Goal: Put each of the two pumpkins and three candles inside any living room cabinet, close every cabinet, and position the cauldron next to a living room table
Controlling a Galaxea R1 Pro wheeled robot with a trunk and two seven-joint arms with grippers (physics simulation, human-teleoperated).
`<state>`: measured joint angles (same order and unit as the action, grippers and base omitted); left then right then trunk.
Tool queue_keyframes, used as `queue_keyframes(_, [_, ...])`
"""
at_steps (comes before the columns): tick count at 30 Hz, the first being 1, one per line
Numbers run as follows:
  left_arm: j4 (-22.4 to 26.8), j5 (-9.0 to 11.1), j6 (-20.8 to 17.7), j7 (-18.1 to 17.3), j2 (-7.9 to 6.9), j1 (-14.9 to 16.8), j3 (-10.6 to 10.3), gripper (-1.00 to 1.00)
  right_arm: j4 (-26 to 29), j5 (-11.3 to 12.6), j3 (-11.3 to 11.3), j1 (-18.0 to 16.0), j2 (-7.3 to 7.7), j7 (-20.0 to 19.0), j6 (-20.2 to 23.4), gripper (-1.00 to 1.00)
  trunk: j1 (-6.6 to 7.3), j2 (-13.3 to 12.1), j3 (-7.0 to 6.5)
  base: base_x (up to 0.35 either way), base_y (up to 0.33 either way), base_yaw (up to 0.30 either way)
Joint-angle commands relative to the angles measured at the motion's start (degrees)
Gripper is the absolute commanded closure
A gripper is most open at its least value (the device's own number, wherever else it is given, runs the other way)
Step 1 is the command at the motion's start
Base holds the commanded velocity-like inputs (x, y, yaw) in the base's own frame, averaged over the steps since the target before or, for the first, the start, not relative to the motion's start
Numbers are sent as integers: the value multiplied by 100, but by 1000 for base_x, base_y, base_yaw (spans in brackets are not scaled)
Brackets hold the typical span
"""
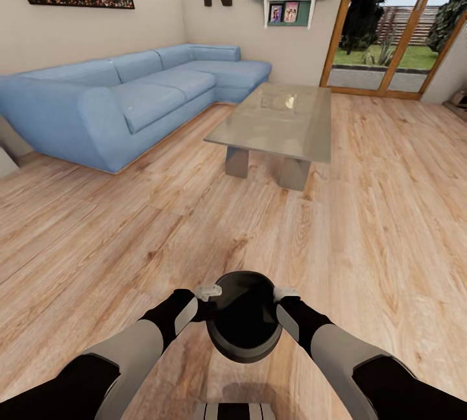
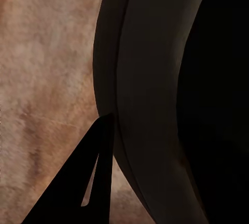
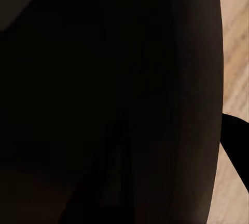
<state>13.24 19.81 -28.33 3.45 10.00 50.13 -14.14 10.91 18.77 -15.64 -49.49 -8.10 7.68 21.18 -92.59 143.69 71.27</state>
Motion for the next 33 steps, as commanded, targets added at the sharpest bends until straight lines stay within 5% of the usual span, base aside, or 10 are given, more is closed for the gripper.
queue_keyframes(1, [12,58,-23,42,0,5,-71,100,7,250,-255,0,1,-56,10,100,2,2,-5,0,0,0])
queue_keyframes(33, [12,58,-23,43,0,5,-70,100,7,250,-255,0,1,-56,12,100,2,2,-227,0,0,0])
